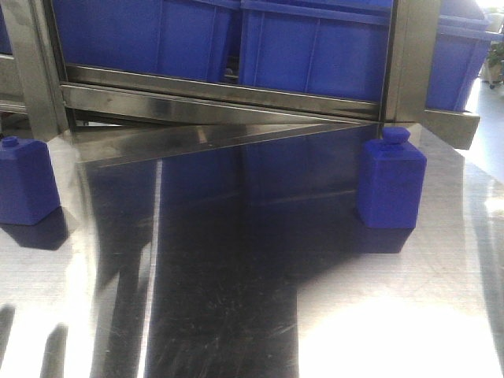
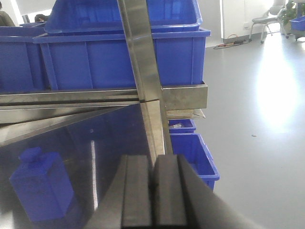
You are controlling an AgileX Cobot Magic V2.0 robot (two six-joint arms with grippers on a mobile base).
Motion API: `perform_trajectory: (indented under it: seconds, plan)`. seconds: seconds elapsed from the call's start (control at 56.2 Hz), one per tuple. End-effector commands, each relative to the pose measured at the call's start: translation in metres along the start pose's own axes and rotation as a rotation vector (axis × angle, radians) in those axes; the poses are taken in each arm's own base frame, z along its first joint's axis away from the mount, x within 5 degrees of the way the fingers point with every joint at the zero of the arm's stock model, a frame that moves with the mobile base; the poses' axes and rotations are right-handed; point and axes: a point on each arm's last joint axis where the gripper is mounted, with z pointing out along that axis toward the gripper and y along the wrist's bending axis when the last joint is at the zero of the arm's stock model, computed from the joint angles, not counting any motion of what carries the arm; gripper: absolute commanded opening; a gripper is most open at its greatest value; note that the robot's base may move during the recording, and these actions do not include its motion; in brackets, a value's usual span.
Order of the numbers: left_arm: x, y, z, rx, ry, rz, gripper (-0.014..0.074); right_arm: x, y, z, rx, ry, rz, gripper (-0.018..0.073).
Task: Pick and sort blue part to right shelf
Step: 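Close the left gripper on the blue block part and lift it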
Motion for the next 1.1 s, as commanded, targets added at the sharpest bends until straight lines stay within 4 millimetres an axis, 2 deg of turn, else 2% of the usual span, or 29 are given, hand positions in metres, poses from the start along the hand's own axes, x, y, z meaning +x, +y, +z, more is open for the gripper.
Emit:
perform_trajectory:
  seconds: [0.0,0.16,0.409,0.693,0.907,1.085]
  plan:
    - [-0.021,-0.002,-0.004,0.025,-0.050,-0.006,0.0634,-0.010,0.004,-0.002,-0.033,-0.098,-0.011,0.0058]
    - [-0.034,-0.002,0.019,0.071,-0.004,-0.045,0.0683,-0.010,0.004,-0.002,-0.033,-0.098,-0.011,0.0058]
    - [-0.038,-0.015,0.059,0.066,0.058,0.028,0.0683,-0.010,0.004,-0.002,-0.033,-0.098,-0.011,0.0058]
    - [-0.035,-0.011,0.101,0.052,0.163,0.032,0.0683,-0.010,0.004,-0.002,-0.033,-0.098,-0.011,0.0058]
    - [-0.031,-0.008,0.117,0.045,0.225,0.032,0.0682,-0.010,0.004,-0.002,-0.033,-0.098,-0.011,0.0058]
    - [-0.029,-0.008,0.119,0.047,0.247,0.032,0.0643,-0.010,0.004,-0.002,-0.033,-0.098,-0.011,0.0058]
